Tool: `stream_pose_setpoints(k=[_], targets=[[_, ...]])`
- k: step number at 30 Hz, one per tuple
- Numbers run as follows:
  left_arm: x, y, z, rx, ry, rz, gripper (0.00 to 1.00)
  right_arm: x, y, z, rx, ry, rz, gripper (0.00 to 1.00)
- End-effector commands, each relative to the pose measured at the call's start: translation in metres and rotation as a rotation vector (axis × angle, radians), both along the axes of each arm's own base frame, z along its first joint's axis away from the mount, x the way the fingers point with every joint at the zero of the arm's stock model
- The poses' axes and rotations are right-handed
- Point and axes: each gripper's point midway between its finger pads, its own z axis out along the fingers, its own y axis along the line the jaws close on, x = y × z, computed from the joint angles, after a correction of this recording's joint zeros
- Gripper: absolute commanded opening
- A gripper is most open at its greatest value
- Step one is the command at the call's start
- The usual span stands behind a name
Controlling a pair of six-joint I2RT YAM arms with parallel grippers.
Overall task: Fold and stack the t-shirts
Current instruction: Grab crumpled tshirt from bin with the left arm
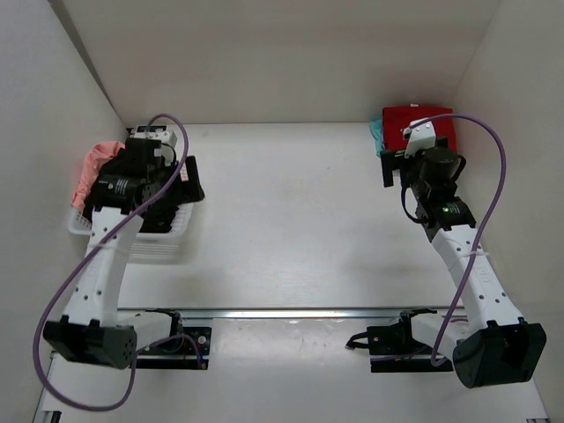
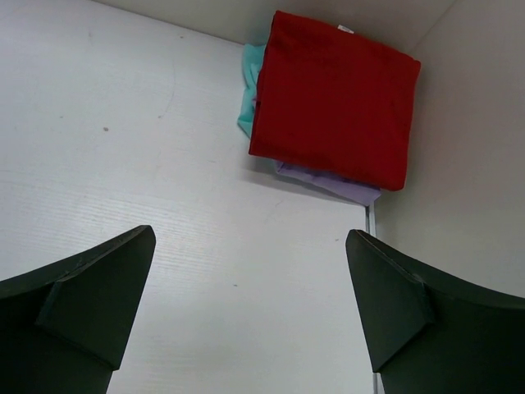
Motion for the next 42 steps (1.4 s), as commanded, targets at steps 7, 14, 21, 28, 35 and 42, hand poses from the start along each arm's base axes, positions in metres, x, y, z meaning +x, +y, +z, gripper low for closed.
stream_pose_setpoints(k=[7, 14, 21, 28, 35, 42], targets=[[0.140, 0.087, 0.006, 0.151, -0.064, 0.384, 0.00, -0.005, 0.018, 0.007, 0.050, 0.002, 0.063, 0.99], [0.180, 0.137, -0.059, 0.187, 0.090, 0.500, 0.00, -0.010, 0.011, -0.008, 0.038, 0.046, 0.052, 0.99], [0.180, 0.166, -0.057, 0.266, -0.020, 0.518, 0.01, -0.003, 0.013, -0.013, 0.087, 0.057, 0.053, 0.99], [0.149, 0.167, -0.121, 0.290, 0.187, 0.457, 0.74, 0.006, 0.010, -0.018, 0.084, 0.072, 0.045, 0.99], [0.132, 0.163, -0.171, 0.262, 0.289, 0.490, 0.70, 0.010, 0.007, -0.019, 0.082, 0.090, 0.037, 1.00], [0.104, 0.158, -0.208, 0.242, 0.452, 0.479, 0.37, 0.013, 0.002, -0.014, 0.074, 0.083, 0.023, 0.99]])
